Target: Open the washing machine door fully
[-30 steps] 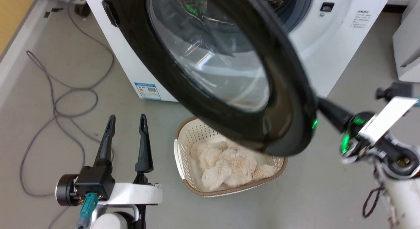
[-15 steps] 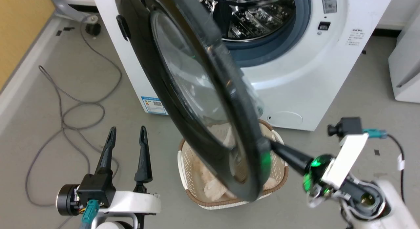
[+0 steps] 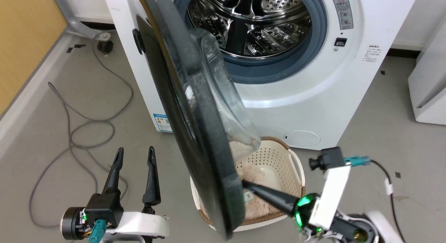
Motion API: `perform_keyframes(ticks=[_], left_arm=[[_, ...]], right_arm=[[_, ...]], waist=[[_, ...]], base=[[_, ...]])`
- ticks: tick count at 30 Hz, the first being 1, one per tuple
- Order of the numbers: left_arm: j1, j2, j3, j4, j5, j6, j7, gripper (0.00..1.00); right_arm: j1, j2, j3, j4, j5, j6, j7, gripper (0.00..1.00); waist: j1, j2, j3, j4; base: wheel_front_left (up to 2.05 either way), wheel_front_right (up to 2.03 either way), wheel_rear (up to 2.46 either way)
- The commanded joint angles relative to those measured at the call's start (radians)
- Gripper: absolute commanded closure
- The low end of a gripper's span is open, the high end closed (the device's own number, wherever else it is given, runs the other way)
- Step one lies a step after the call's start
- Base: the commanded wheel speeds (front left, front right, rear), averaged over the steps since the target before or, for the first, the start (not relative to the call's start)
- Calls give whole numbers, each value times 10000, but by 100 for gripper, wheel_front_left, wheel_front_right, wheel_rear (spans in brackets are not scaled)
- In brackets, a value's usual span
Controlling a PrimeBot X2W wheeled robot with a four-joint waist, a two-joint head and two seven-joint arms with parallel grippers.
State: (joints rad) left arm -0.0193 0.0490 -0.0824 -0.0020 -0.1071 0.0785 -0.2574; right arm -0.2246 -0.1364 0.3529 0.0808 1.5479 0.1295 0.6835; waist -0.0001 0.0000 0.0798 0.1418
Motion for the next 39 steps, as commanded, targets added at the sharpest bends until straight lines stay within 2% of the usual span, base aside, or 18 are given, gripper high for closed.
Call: perform_keyframes(ticks=[1,7,12,20,22,23,24,25,30,33,34,38,39], left_arm=[[159,12,25,46,51,-25,-44,0],[300,12,32,127,45,-14,-44,0],[520,12,74,190,56,-15,-44,0],[729,12,200,193,103,-65,-44,0],[727,12,232,178,113,-76,-44,0],[727,12,232,178,113,-76,-44,0],[739,12,254,159,121,-81,-44,0],[739,12,254,159,121,-81,-44,0],[816,12,286,119,143,-79,-44,0],[871,12,331,104,144,-72,-44,0],[951,12,417,102,146,-68,-44,0],[962,12,425,81,134,-29,-44,0],[949,12,409,87,127,-7,-44,0]], right_arm=[[228,142,245,-84,-99,12,42,100],[417,198,641,-156,-393,12,-211,100],[528,88,387,-449,-694,12,-1174,100],[489,-258,-610,-1126,-1523,12,-4211,100],[469,-514,-693,-1177,-2101,12,-5083,100],[469,-514,-693,-1177,-2101,12,-5083,100],[484,-775,-670,-1188,-2700,12,-6001,100],[484,-775,-670,-1188,-2700,12,-6001,100],[659,-1338,-881,-891,-3828,12,-8260,100],[746,-1760,-980,-478,-5327,12,-9171,100],[915,-1327,-2022,-393,-7739,12,-9442,100],[1281,-828,-2801,-779,-10291,12,-9448,100],[1608,-424,-3071,-844,-11647,12,-9450,100]], waist=[[1,0,-68,7],[1,0,-269,-28],[1,0,-536,-127],[1,0,-773,-358],[1,0,-784,-399],[1,0,-784,-399],[1,0,-800,-436],[1,0,-800,-436],[1,0,-859,-517],[1,0,-894,-598],[1,0,-951,-762],[1,0,-948,-864],[1,0,-949,-922]], base=[[0,0,0],[0,0,0],[0,0,0],[0,0,0],[0,0,0],[0,0,0],[0,0,0],[0,0,0],[0,0,0],[0,0,0],[0,0,0],[0,0,0],[0,0,0]])
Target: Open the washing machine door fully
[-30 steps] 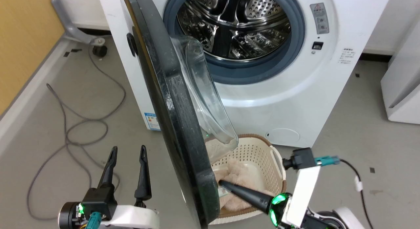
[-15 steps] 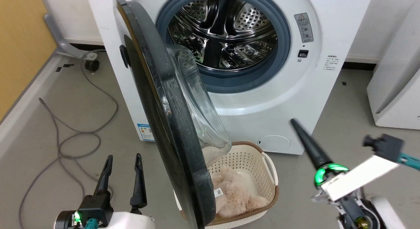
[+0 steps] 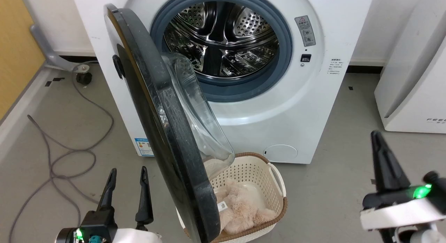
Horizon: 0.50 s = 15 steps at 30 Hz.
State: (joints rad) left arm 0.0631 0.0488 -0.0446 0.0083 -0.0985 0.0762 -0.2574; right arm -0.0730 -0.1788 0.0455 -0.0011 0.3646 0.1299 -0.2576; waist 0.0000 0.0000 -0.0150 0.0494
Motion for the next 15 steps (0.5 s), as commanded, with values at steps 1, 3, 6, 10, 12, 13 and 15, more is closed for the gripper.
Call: perform_keyframes(ticks=[1,3,6,10,12,13,15], left_arm=[[118,14,30,-9,42,11,-44,0],[106,14,29,2,43,2,-44,0],[105,14,12,1,45,15,-44,0],[124,14,-30,-11,44,69,-44,0],[117,14,-39,6,39,68,-44,0],[118,14,-41,12,41,64,-44,0],[122,14,-40,25,49,59,-44,0]], right_arm=[[193,49,-17,-8,-281,8,-39,100],[410,287,-77,120,-798,8,-39,100],[735,560,-119,310,-1244,8,-40,100],[1101,815,-356,386,-1830,8,-40,100],[1286,961,-556,401,-2007,8,-40,100],[1364,1020,-677,382,-2131,8,-40,100],[1527,1129,-864,398,-2264,8,-41,100]], waist=[[0,0,-2,-9],[0,0,-11,-19],[0,0,-27,-13],[0,0,-38,1],[0,0,-47,16],[0,0,-53,22],[0,0,-64,32]], base=[[0,0,0],[0,0,0],[0,0,0],[0,0,0],[0,0,0],[0,0,0],[0,0,0]])
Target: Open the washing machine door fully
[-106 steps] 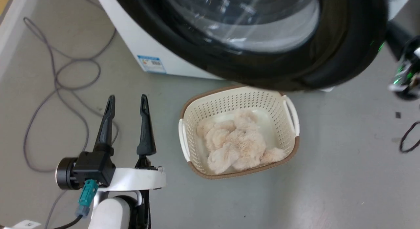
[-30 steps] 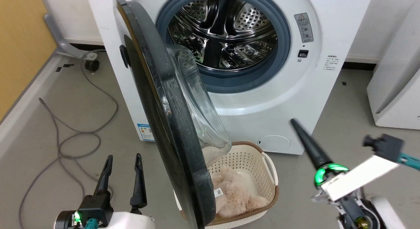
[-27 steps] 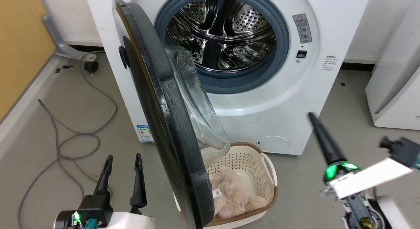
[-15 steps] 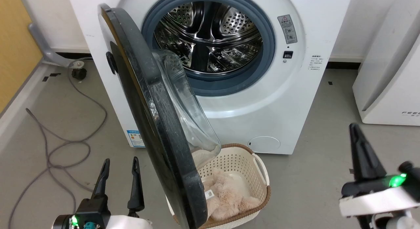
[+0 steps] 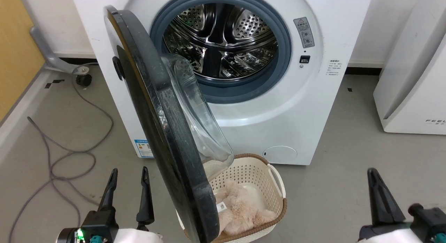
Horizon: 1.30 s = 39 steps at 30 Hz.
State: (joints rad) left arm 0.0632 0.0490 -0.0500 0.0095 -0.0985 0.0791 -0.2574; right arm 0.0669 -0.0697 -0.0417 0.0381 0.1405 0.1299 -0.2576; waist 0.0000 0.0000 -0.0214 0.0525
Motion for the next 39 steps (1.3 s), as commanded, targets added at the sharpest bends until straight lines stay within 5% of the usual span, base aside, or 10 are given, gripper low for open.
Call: perform_keyframes(ticks=[1,2,3,13,14,15,16,26,39], left_arm=[[122,12,18,20,54,30,-44,0],[123,12,25,27,60,31,-44,0],[126,12,32,35,69,33,-44,0],[106,12,115,37,101,227,-44,0],[101,12,134,46,112,247,-44,16],[78,12,163,-7,121,293,-44,64],[56,12,194,-89,132,334,-44,100],[-368,12,569,-1737,546,364,-44,100],[-799,12,-1034,-3840,873,81,-44,100]], right_arm=[[188,81,-66,25,-40,8,-41,73],[233,111,-115,31,-89,8,-41,11],[268,133,-134,39,-176,8,-41,0],[339,191,-197,39,-436,8,-41,0],[336,191,-211,20,-474,8,-41,0],[335,192,-222,4,-506,8,-41,0],[335,192,-224,-7,-524,8,-41,0],[361,193,-301,-146,-588,8,-41,0],[365,194,-309,-241,-600,8,-41,0]], waist=[[0,0,-4,5],[0,0,-7,6],[0,0,-9,6],[0,0,-18,66],[0,0,-17,74],[0,0,-18,82],[0,0,-18,86],[0,0,-42,99],[0,0,-74,72]], base=[[0,0,0],[0,0,0],[0,0,0],[0,0,0],[0,0,0],[0,0,0],[0,0,0],[0,0,0],[0,0,0]])
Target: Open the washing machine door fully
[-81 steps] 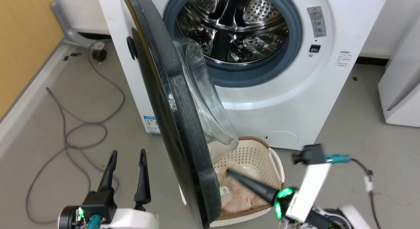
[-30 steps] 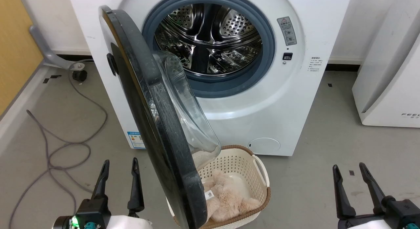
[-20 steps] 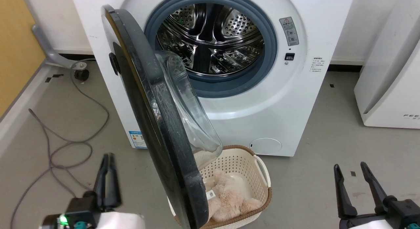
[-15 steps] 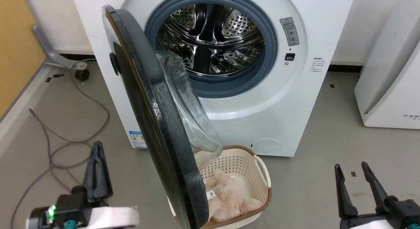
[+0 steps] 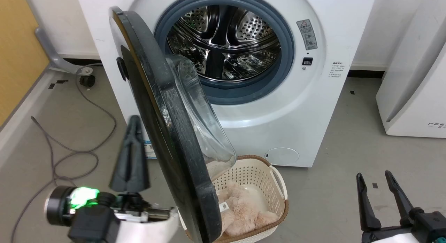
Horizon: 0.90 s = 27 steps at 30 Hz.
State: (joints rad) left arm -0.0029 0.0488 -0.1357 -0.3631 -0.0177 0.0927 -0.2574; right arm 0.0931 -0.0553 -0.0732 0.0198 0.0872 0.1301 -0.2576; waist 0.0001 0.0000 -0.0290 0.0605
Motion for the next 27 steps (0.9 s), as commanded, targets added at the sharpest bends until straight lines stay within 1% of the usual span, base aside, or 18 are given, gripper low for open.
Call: perform_keyframes(ticks=[1,7,13,18,23,24,25,27], left_arm=[[-137,14,-177,-114,65,-56,-44,100],[-206,14,-1192,-379,133,-233,-44,100],[-160,14,-2347,-337,91,-419,-44,100],[-64,14,-3201,-26,72,-613,-44,100],[38,14,-3846,407,80,-863,-44,100],[67,14,-3965,507,84,-918,-44,100],[158,41,-4279,827,112,-1076,-44,100],[238,82,-4419,1044,121,-1141,-44,100]], right_arm=[[102,50,5,-59,-67,6,-41,0],[105,50,20,-41,-81,6,-41,0],[120,51,-3,-41,-81,6,-41,0],[120,51,27,-45,-93,6,-41,0],[92,51,40,-48,-92,6,-41,0],[88,51,38,-47,-90,6,-41,0],[80,51,34,-41,-78,6,-41,0],[74,51,46,-36,-73,6,-41,0]], waist=[[-1,0,2,-8],[-1,0,-12,-33],[-1,0,-20,-23],[-1,0,-19,40],[-1,0,-10,121],[-1,0,-8,140],[-1,0,2,197],[-1,0,11,223]], base=[[0,0,0],[0,0,0],[0,0,0],[0,0,0],[0,0,0],[0,0,0],[0,0,0],[0,0,0]])
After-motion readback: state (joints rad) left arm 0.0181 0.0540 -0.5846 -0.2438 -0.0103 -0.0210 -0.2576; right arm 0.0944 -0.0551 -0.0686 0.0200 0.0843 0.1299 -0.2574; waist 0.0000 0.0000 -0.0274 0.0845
